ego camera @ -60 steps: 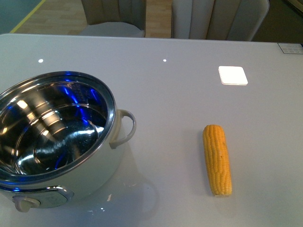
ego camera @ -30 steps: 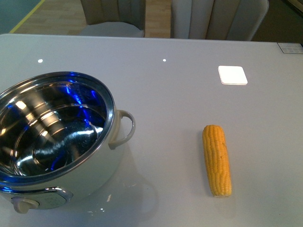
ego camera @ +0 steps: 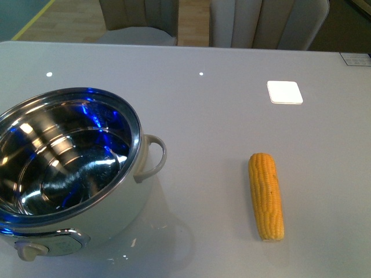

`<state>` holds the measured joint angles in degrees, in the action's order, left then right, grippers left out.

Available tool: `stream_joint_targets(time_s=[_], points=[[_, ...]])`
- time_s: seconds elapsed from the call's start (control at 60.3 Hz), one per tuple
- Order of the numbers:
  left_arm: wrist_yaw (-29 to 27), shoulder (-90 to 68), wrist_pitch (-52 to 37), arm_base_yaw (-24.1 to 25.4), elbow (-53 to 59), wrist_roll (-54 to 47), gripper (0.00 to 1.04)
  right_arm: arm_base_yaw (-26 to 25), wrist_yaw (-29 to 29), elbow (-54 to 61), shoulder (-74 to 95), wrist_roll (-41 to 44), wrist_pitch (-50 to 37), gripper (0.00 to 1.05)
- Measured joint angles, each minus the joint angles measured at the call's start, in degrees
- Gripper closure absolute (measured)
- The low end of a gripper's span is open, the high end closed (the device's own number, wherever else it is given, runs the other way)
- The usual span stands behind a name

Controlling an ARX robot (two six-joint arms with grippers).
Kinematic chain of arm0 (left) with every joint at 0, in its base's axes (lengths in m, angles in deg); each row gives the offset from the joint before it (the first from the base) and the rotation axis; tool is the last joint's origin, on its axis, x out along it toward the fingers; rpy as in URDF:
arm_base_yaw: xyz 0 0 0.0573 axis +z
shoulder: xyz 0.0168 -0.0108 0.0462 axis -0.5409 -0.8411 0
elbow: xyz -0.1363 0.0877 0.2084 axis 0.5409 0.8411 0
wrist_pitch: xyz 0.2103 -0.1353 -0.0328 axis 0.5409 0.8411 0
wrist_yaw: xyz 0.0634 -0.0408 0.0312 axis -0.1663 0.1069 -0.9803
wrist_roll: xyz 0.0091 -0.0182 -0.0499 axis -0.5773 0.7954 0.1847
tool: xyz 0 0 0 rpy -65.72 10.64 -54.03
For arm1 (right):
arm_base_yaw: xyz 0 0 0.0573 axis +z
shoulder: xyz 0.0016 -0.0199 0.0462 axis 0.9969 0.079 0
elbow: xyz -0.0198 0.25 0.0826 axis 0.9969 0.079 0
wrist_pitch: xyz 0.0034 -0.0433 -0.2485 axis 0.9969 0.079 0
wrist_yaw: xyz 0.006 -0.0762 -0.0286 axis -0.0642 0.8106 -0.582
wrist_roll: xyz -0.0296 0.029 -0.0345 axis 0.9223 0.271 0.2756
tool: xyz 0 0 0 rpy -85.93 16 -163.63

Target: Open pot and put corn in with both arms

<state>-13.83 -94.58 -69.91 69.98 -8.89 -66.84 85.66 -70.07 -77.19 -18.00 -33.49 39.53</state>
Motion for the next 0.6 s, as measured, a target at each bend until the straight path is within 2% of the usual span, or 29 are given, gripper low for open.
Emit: stream_joint_targets(time_s=[0.166,0.514,0.597], points=[[0.00,0.00,-0.02,0.00,0.02,0.81,0.60,0.00,0.02,0.00,0.00,0.00,0.00,0.09],[0.22,0.00,-0.09,0.07,0.94,1.70,0.04,0.00,0.02,0.00,0.00,0.00,0.00,0.09],[0.24,0.00,-0.09,0.07,1.44,1.92,0.09,0.00,0.00,0.00,0.02,0.00,0.00,0.09]])
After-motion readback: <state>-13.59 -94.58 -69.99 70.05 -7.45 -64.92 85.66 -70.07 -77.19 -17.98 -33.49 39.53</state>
